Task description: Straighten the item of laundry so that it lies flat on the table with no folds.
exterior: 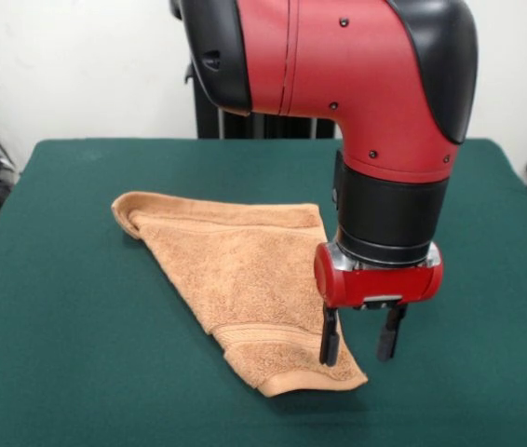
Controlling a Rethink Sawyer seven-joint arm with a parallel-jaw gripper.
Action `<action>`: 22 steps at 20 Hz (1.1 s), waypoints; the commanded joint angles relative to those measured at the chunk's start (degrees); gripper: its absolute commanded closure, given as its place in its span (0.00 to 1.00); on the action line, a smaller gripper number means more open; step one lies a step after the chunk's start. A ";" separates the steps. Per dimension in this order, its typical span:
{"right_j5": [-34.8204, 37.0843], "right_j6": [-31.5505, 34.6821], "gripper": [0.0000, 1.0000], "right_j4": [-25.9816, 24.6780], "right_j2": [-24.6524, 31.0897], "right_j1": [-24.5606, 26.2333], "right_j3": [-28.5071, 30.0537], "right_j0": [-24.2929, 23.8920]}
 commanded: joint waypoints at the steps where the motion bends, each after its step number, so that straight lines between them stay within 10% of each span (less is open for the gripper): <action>1: 2.98 3.28 0.00 -1.53 2.34 2.04 2.66 0.23; 22: 1.95 3.34 0.00 -2.05 2.82 3.65 2.08 -0.05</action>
